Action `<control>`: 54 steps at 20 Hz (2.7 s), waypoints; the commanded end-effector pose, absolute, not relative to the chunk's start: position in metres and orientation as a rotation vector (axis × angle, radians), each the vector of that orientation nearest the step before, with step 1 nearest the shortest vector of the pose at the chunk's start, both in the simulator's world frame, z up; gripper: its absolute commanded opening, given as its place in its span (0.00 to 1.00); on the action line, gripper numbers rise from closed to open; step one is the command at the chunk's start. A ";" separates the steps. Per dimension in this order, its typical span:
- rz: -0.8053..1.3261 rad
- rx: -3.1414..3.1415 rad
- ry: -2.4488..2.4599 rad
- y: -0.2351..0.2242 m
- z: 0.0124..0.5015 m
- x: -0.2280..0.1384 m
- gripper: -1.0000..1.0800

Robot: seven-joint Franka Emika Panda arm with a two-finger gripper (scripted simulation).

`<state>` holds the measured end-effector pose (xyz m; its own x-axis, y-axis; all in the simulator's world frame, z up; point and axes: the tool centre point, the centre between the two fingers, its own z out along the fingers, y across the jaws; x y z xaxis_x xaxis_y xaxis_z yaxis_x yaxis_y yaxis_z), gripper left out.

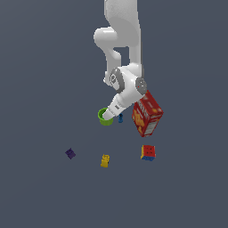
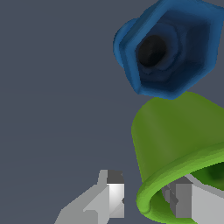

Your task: Pick up a designated object from a clutter of objects.

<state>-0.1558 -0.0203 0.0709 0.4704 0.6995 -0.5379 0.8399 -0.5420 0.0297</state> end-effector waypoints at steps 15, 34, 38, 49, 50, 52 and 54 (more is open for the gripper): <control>-0.689 2.432 1.310 -0.023 0.077 -0.152 0.00; -0.688 2.438 1.314 -0.066 0.208 -0.072 0.00; -0.688 2.438 1.314 -0.078 0.244 -0.049 0.00; -0.688 2.438 1.314 -0.104 0.323 0.002 0.00; -0.688 2.438 1.314 -0.107 0.329 0.006 0.00; -0.688 2.438 1.314 -0.111 0.341 0.014 0.00; -0.688 2.437 1.313 -0.114 0.352 0.022 0.00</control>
<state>0.0157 -0.1113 0.3423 0.4704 0.7017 -0.5351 0.8389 -0.5437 0.0245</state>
